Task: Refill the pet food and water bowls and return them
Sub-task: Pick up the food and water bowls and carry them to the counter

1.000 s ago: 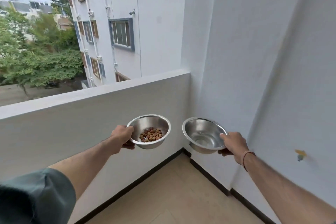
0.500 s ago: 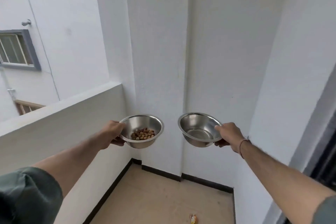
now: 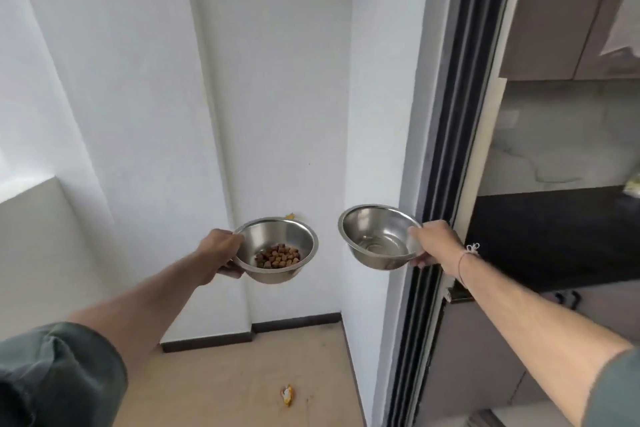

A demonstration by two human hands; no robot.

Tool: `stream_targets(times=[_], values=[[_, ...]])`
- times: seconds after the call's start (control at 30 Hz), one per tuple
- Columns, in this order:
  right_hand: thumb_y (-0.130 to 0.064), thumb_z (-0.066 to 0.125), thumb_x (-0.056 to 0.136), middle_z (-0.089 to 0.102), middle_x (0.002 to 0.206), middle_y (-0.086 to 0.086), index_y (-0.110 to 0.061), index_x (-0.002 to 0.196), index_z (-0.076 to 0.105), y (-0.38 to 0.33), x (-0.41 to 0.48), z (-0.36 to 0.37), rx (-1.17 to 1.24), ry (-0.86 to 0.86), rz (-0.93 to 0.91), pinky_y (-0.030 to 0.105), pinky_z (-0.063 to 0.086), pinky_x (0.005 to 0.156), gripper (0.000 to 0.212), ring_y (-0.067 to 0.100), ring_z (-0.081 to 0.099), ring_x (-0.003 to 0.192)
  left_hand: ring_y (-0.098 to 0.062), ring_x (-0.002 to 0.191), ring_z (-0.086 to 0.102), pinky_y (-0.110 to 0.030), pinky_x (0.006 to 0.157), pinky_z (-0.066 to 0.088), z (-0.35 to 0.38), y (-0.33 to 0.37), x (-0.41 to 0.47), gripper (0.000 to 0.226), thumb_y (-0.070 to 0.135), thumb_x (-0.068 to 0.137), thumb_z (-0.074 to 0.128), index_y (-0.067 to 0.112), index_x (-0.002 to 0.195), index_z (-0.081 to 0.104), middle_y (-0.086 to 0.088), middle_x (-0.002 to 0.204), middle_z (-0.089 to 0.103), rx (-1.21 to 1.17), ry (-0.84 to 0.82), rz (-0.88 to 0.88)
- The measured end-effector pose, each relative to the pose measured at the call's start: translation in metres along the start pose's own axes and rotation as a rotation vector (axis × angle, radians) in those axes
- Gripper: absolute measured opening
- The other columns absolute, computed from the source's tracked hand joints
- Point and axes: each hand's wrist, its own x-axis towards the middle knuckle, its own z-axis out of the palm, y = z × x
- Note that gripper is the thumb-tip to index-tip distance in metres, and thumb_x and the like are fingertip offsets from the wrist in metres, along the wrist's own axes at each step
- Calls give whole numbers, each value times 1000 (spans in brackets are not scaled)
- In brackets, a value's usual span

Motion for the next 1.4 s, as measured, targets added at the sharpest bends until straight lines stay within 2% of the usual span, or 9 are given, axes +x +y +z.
stream_targets(times=[0.17,0.43,0.57,0.77,0.87,0.93,1.17,1.4], values=[[-16,56,97,73,63,19,-2,94,68,34,3,-67,4,90,44,25,50,40,19,32,73,51,-31,57,72,-37,53,61,73,38,5,24,9,90,50,-3,94,70,-23,80,74,18,-125,60],[-16,58,97,72,59,17,-2,93,66,88,8,-171,6,246,127,25,49,39,17,30,71,49,-31,52,70,-36,50,60,196,98,-6,19,10,88,53,-3,91,67,-20,74,71,46,-296,145],[-16,59,96,72,59,18,0,91,66,108,11,-206,13,295,155,26,49,39,18,31,71,49,-35,56,73,-35,51,60,241,116,-16,20,9,88,51,-4,94,66,-23,79,72,63,-350,148],[-13,55,99,73,66,23,3,94,65,146,27,-266,44,350,205,30,52,44,19,32,70,52,-37,57,74,-28,41,54,322,146,-36,18,7,90,49,-5,91,63,-21,79,73,62,-418,156],[-12,55,100,71,66,24,4,95,63,161,40,-293,53,378,224,28,51,40,19,29,68,48,-35,60,75,-34,46,60,359,159,-39,19,6,94,48,-4,96,63,-21,79,75,52,-461,157],[-12,54,101,70,64,23,4,94,61,170,50,-311,63,392,235,27,51,39,19,28,68,47,-34,62,76,-36,49,62,384,167,-40,19,6,97,46,-4,98,62,-22,79,75,38,-475,150],[-12,54,102,70,59,22,0,90,59,199,97,-376,60,428,259,27,51,37,18,28,68,45,-34,62,76,-35,48,62,462,203,-40,20,9,99,47,-4,102,62,-23,82,74,31,-463,118],[-11,55,101,71,65,27,2,93,59,219,157,-440,39,405,261,28,51,39,16,33,70,51,-30,64,77,-34,51,62,525,244,-39,19,10,103,45,0,113,58,-21,82,76,20,-467,84]])
